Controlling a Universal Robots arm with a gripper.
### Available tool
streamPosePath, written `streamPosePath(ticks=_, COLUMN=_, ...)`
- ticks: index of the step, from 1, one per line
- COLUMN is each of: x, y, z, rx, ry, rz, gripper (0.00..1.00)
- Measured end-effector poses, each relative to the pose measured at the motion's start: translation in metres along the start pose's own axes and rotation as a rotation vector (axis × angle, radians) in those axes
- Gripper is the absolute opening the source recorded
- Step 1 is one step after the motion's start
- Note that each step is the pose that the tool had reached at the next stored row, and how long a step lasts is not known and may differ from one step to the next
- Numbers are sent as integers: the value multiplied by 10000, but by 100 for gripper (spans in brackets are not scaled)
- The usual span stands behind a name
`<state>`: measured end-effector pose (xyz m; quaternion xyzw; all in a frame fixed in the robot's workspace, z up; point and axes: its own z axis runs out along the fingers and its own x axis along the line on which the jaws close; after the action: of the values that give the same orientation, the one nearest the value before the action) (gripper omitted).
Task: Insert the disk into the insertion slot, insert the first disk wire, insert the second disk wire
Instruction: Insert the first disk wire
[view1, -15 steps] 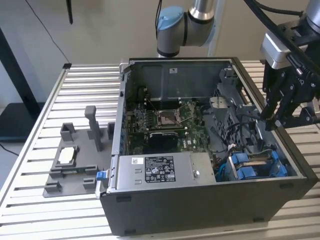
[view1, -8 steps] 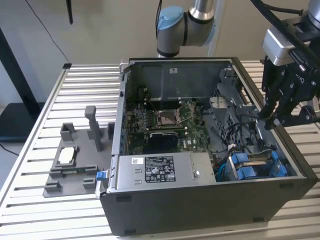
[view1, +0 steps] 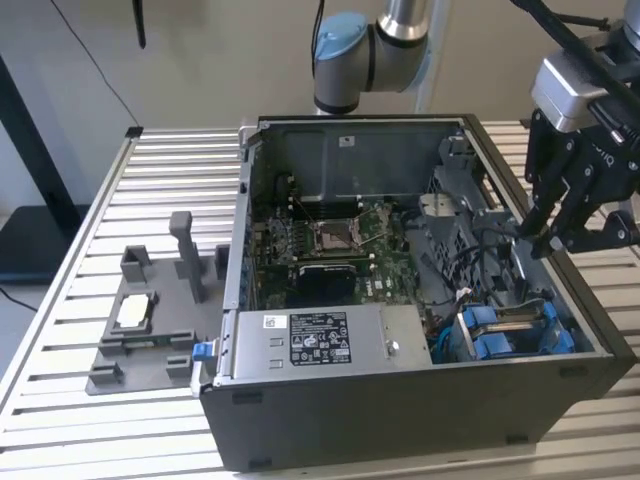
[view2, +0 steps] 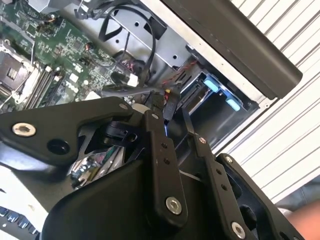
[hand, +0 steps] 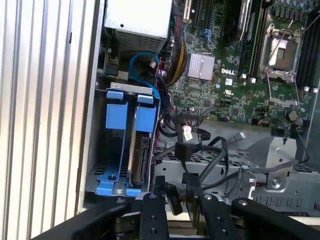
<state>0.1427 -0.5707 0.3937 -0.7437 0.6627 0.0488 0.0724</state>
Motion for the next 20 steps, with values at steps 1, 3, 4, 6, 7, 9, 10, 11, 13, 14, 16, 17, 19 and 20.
streamPosePath(ticks=1, x=0, y=0, z=-4, rx=3, ry=-62, rz=-37, gripper=31)
streamPosePath(ticks=3, x=6, y=0, z=-7, rx=38, ry=-82, rz=-147, gripper=31)
streamPosePath(ticks=4, x=12, y=0, z=-8, rx=82, ry=-81, rz=-217, gripper=31)
streamPosePath(ticks=6, x=22, y=1, z=-9, rx=189, ry=-77, rz=-368, gripper=31)
streamPosePath(ticks=7, x=28, y=2, z=-10, rx=255, ry=-71, rz=-464, gripper=31)
streamPosePath(ticks=9, x=40, y=3, z=-13, rx=373, ry=-62, rz=-665, gripper=31)
streamPosePath(ticks=10, x=46, y=4, z=-14, rx=421, ry=-59, rz=-760, gripper=31)
streamPosePath(ticks=11, x=47, y=4, z=-14, rx=456, ry=-58, rz=-840, gripper=31)
streamPosePath(ticks=13, x=47, y=5, z=-13, rx=483, ry=-54, rz=-866, gripper=31)
streamPosePath(ticks=14, x=48, y=6, z=-12, rx=484, ry=-53, rz=-867, gripper=31)
streamPosePath(ticks=16, x=49, y=8, z=-10, rx=484, ry=-53, rz=-865, gripper=31)
streamPosePath(ticks=17, x=49, y=8, z=-9, rx=484, ry=-52, rz=-866, gripper=29)
streamPosePath(ticks=19, x=50, y=9, z=-2, rx=483, ry=-46, rz=-866, gripper=22)
streamPosePath(ticks=20, x=50, y=9, z=3, rx=482, ry=-40, rz=-867, gripper=19)
